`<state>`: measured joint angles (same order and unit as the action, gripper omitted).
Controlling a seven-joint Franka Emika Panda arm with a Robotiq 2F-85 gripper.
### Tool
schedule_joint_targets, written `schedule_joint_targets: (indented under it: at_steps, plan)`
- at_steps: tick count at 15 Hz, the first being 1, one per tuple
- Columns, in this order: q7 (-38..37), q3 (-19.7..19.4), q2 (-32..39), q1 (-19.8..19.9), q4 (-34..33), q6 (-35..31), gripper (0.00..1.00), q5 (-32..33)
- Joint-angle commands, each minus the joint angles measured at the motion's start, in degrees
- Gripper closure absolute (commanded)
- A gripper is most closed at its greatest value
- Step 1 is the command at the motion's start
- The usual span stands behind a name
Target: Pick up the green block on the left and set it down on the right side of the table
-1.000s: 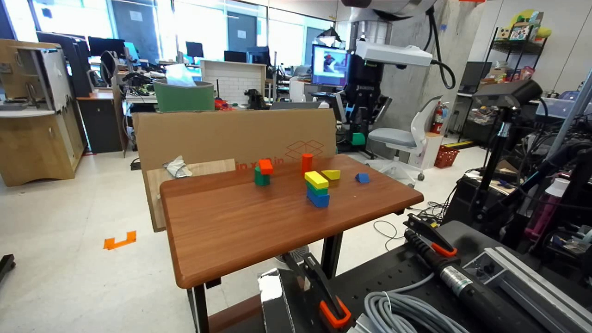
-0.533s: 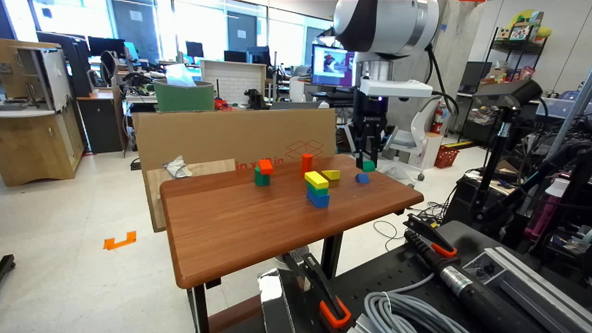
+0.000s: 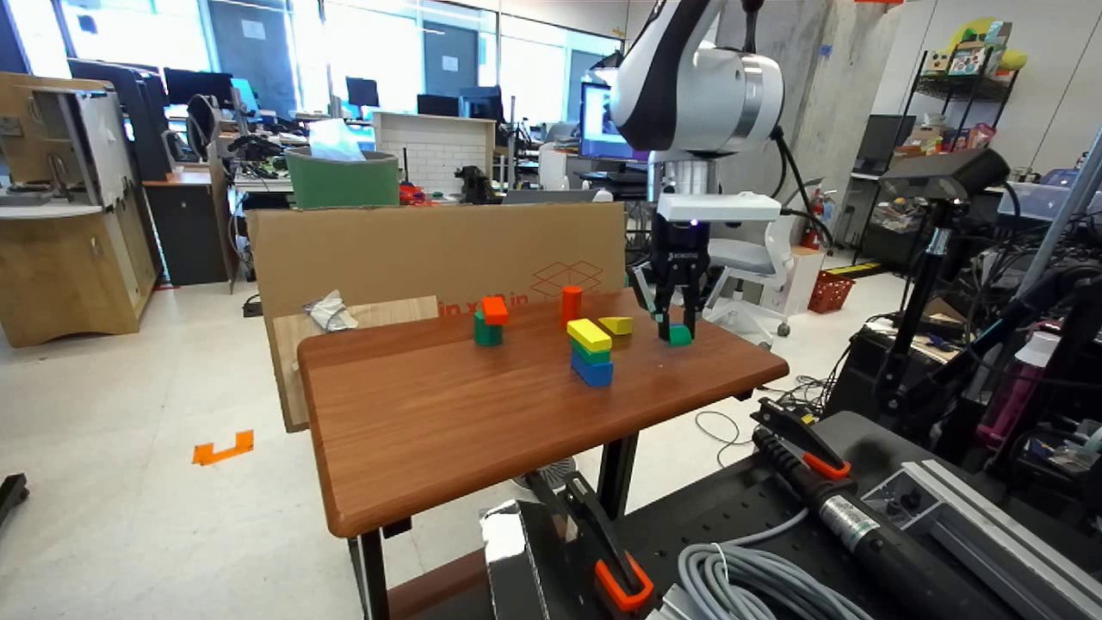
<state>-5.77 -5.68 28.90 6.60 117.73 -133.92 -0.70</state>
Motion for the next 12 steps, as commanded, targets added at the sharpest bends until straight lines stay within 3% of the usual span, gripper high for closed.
schedule_joint_targets:
  at_steps: [1, 6, 11, 12]
  plan:
    - [-0.6, 0.2, 4.6, 0.0, -5.7, 2.0, 0.90, -1.3]
    - [-0.9, 0.0, 7.8, -0.2, -10.1, 2.9, 0.90, -0.7]
    - [0.2, 0.7, 7.2, -0.8, -9.5, 3.5, 0.90, -0.3]
    - [0.3, 0.9, 6.9, -1.0, -9.3, 3.7, 0.77, -0.4]
